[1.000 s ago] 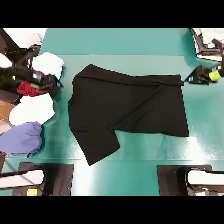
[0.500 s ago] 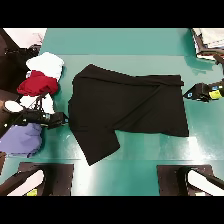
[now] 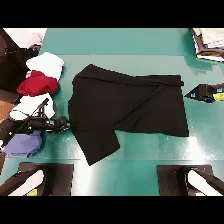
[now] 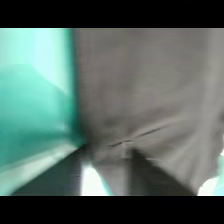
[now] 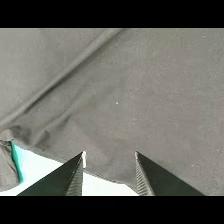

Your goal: Fold the shirts.

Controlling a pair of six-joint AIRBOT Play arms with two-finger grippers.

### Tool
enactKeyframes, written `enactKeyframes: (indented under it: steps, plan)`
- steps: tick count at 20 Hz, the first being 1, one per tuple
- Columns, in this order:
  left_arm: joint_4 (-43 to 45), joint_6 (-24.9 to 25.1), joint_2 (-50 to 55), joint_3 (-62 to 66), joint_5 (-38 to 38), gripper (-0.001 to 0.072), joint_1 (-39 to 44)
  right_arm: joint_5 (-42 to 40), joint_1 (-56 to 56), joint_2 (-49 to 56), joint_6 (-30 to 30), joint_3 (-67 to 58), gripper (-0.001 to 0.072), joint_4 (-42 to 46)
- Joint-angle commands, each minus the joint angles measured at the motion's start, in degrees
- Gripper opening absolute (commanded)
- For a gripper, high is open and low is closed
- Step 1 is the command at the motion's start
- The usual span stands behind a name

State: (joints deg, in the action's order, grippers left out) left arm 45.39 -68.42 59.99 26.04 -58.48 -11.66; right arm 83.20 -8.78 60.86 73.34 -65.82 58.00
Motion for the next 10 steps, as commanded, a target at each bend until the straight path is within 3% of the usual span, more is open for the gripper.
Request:
enactKeyframes:
  steps: [1,3,7,10]
  plan:
    - [-3.21,2.16,-0.11,-0.28,0.09,0.0225,0.02,-0.09,-0.02,-0.37,1.05,0.04,0.0357,0.04]
    - [-4.37,3.48,-0.11,-0.26,0.11,0.0025,0.02,0.0,-0.04,-0.35,1.18,0.04,0.0358,0.26]
    - [-4.87,4.44,-0.24,2.75,-1.73,0.0022,0.02,4.57,-3.56,-0.74,3.17,3.19,0.0358,4.26]
    - [-4.94,5.49,-0.24,8.52,-4.46,0.0022,0.02,4.81,-13.53,-2.91,3.1,14.45,0.0359,6.34]
